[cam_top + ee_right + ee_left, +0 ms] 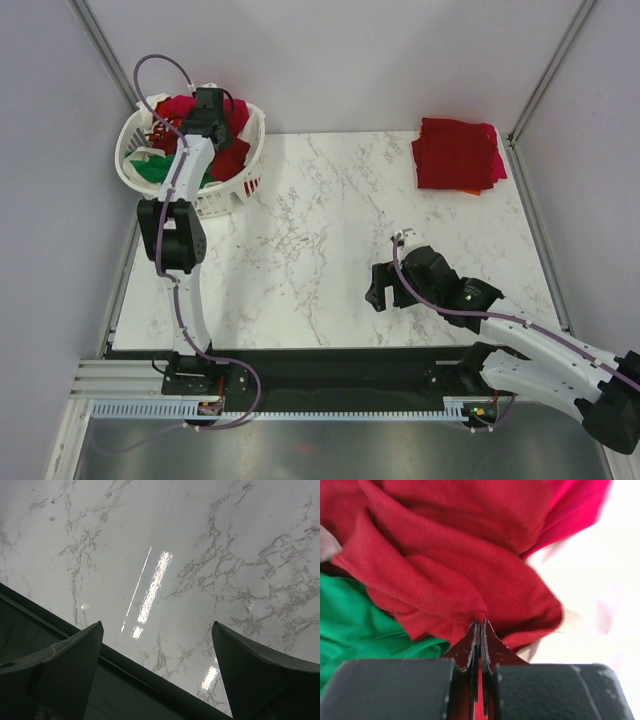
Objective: Fold and stack the t-shirts
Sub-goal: Grab the tshirt from the pile, then move the tshirt to the center of the board
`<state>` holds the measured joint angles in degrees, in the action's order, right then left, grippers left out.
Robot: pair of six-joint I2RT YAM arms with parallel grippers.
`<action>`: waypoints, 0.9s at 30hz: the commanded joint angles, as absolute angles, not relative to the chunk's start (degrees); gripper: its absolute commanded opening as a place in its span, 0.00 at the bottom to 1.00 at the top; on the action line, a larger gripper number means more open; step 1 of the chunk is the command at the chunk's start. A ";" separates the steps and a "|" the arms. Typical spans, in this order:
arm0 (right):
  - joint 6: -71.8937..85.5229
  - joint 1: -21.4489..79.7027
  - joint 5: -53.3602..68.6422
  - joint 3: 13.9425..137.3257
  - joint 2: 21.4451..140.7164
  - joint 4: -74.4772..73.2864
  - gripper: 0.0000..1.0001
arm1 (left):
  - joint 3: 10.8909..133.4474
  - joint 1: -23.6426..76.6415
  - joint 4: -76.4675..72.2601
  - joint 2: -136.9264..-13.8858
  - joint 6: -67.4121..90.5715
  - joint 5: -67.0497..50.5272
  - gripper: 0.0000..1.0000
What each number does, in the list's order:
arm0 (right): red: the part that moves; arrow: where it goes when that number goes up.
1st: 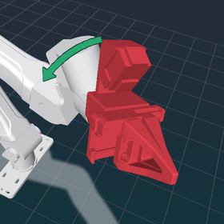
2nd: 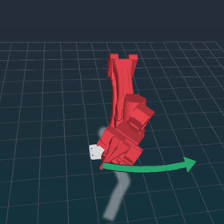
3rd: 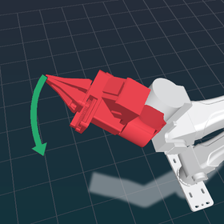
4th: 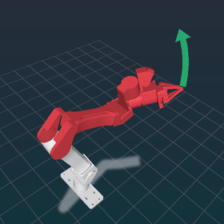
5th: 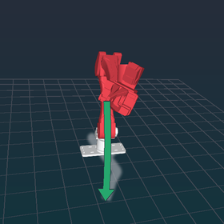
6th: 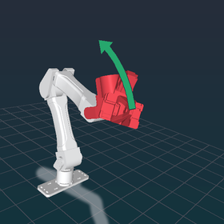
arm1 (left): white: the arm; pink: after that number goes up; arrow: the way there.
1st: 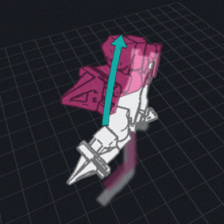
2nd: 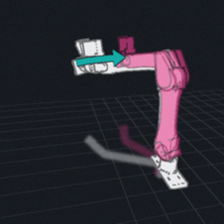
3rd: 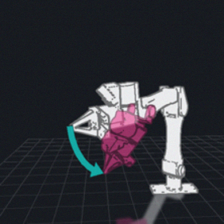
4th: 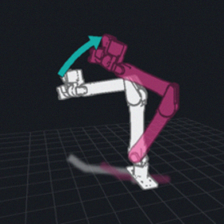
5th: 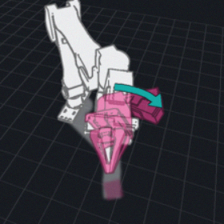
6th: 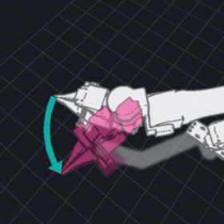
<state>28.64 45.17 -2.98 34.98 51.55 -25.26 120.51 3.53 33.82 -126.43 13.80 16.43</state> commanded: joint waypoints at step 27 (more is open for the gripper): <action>43.85 45.35 -43.68 58.01 32.27 -52.47 0.98 | 62.81 32.96 25.66 -58.73 32.86 0.78 1.00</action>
